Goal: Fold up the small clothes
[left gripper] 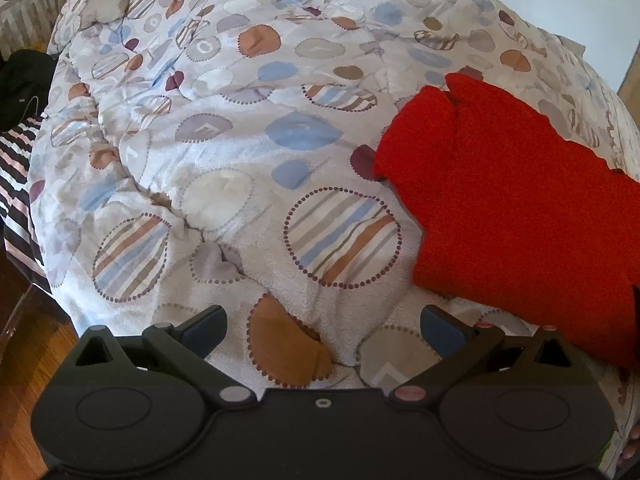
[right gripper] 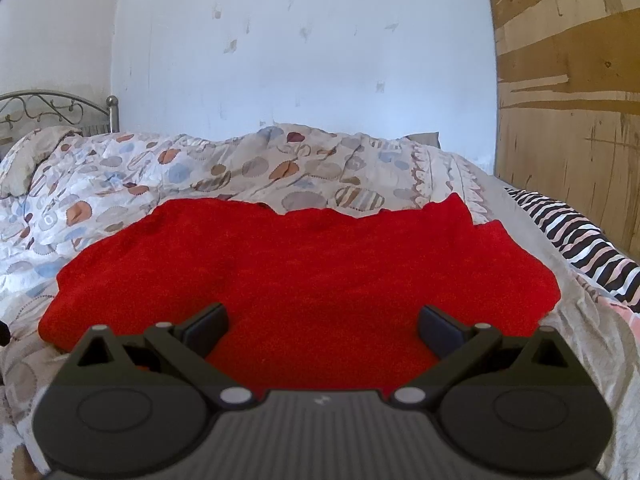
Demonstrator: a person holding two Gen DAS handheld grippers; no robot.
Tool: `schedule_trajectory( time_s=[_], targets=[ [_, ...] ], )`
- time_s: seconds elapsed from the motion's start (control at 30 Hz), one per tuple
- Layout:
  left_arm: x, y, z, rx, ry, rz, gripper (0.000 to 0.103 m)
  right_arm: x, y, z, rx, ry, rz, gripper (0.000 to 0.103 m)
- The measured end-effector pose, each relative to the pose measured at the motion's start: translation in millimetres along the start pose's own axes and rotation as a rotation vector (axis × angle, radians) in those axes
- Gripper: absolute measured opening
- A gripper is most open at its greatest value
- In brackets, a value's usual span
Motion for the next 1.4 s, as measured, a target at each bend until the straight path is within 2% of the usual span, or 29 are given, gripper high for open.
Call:
schedule_trajectory(
  time_s=[0.2, 0.33, 0.43, 0.6, 0.7, 0.87, 1.1, 1.17, 1.27, 1.4],
  targets=[
    [0.5, 2.3, 0.6, 0.013, -0.004, 0.018, 0.102, -1.5, 1.0, 1.1, 0.013, 0.0, 0.003, 0.103],
    [6.0, 16.2, 5.6, 0.099, 0.005, 0.157, 0.102, -2.7, 3.4, 3.2, 0.025, 0.004, 0.01, 0.103],
    [13.4, 19.2, 5.6, 0.124, 0.035, 0.268, 0.102, -3.0, 4.3, 4.2, 0.028, 0.001, 0.008, 0.103],
    [33.6, 3.9, 5.7, 0.077, 0.116, 0.451, 0.102, -2.8, 5.1, 4.6, 0.03, -0.002, 0.006, 0.103],
    [44.4, -5.3, 7.5, 0.048, 0.164, 0.532, 0.102, -3.0, 5.7, 4.4, 0.034, -0.003, 0.004, 0.103],
    [65.9, -13.7, 5.8, 0.023, 0.184, 0.66, 0.097, -3.5, 5.7, 3.9, 0.036, -0.005, 0.003, 0.103],
    [72.4, -34.1, -5.0, 0.028, 0.278, 0.645, 0.091, -3.4, 5.9, 4.1, 0.036, -0.004, 0.004, 0.103],
    [73.0, -32.0, -10.2, 0.057, 0.275, 0.639, 0.088, -3.3, 6.1, 4.3, 0.037, -0.005, 0.002, 0.103],
    [79.7, -28.0, -16.9, 0.103, 0.215, 0.606, 0.088, -2.8, 5.9, 4.2, 0.038, -0.009, -0.001, 0.103],
    [81.5, -41.9, -21.2, 0.072, 0.265, 0.584, 0.087, -3.0, 5.7, 3.3, 0.039, -0.006, 0.001, 0.103]
  ],
)
Point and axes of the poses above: each gripper's, at about its wrist camera, not at the fingertips, and y roughly against the way its jaws point, x to its right, z to its underside, the point moved 6 cm from there along -y, roughly the way its jaws point, and after that the axes turned 13 degrees about -z, right-handed, at the moved point
